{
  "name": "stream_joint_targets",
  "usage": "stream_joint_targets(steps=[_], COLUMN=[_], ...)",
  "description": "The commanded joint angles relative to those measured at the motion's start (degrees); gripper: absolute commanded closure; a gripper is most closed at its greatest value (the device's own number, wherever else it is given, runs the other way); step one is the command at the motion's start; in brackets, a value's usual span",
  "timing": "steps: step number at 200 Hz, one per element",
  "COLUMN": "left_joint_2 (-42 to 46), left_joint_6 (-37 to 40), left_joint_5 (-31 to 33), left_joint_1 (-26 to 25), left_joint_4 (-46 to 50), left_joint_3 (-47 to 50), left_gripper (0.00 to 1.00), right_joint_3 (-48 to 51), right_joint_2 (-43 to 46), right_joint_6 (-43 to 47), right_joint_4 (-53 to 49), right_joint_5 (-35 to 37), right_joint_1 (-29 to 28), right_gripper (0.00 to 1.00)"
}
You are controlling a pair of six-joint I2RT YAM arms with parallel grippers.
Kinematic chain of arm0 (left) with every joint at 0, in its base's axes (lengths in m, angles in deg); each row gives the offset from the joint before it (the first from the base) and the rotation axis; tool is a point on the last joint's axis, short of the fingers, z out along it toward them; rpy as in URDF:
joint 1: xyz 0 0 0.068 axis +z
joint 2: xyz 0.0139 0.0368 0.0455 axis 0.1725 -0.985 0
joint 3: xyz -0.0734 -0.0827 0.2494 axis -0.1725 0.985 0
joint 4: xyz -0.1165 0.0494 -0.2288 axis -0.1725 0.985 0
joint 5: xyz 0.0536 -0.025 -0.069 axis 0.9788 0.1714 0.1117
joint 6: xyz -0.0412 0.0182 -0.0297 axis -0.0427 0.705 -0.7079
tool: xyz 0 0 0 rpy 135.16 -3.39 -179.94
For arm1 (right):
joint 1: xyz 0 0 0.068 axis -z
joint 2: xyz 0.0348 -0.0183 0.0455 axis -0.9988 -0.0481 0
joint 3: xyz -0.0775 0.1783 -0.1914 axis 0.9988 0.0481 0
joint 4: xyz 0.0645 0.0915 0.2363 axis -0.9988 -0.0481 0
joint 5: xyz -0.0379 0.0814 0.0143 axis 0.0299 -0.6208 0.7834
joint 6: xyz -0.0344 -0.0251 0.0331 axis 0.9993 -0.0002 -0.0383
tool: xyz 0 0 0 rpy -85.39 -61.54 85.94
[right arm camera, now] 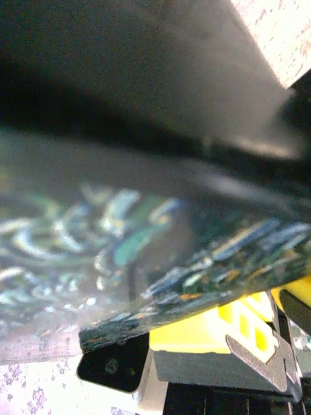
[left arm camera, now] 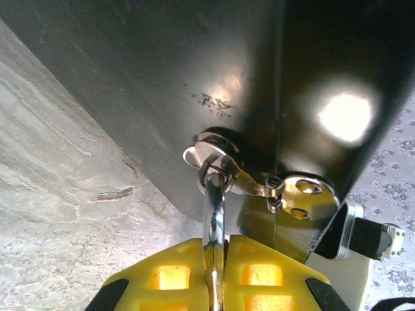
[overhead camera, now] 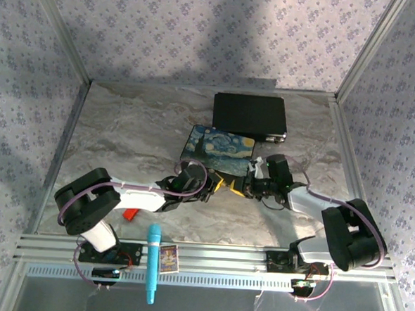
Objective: Unlock the padlock with the key
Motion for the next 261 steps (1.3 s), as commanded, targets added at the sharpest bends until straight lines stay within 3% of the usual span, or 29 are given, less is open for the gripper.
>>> stream_joint_targets(steps=[1,18,40,61,78,87,99,137,224,241,261], left_joint_2=[1.40,2.13,1.95,1.68,2.05,2.37,3.01,4.74,5.04,5.04,5.05], left_joint_6=[1.77,1.17,-0.28,-0.70,-0.18,0.71,1.63,3.15,3.43,3.87,4.41], left_joint_5=[-4.04,-2.84,-2.87,-3.64,-3.73,-4.02,-4.21,-4.37,-5.26,-5.87,-6.57], left_joint_1=[-1.87,-1.24,-0.78,-0.59,-0.51,-0.43,-0.43,-0.35,-0.25,-0.25,-0.25], left_joint_4=[1.36,4.89,6.15,7.39,8.80,10.19,11.96,13.56,12.23,12.21,12.46], left_joint_3=[-2.99,-2.25,-1.19,-0.92,-0.92,-1.18,-1.57,-1.17,-0.82,-0.92,-1.09], left_gripper=[1.00,1.00,1.00,1.00,1.00,1.00,1.00,1.00,1.00,1.00,1.00], right_joint_3=[-3.53,-5.04,-6.61,-9.61,-10.56,-10.26,-9.37,-10.31,-11.51,-11.46,-12.36], right_joint_2=[3.96,8.47,12.21,11.68,10.37,10.04,9.67,8.61,2.46,1.92,1.02], right_joint_6=[7.52,15.78,24.07,29.63,31.67,32.75,34.08,39.11,43.02,43.62,44.68], right_joint_4=[-8.81,-19.98,-28.35,-33.94,-33.66,-31.57,-28.08,-25.25,-21.19,-19.24,-18.87], right_joint_5=[6.45,14.76,17.90,25.88,35.41,37.22,39.33,44.52,39.02,39.48,39.66], right_joint_1=[-1.55,-2.81,-5.54,-12.11,-19.24,-21.47,-23.79,-25.18,-25.48,-25.52,-25.62], right_gripper=[0.83,0.71,0.75,0.64,0.63,0.71,0.73,0.72,0.61,0.66,0.81])
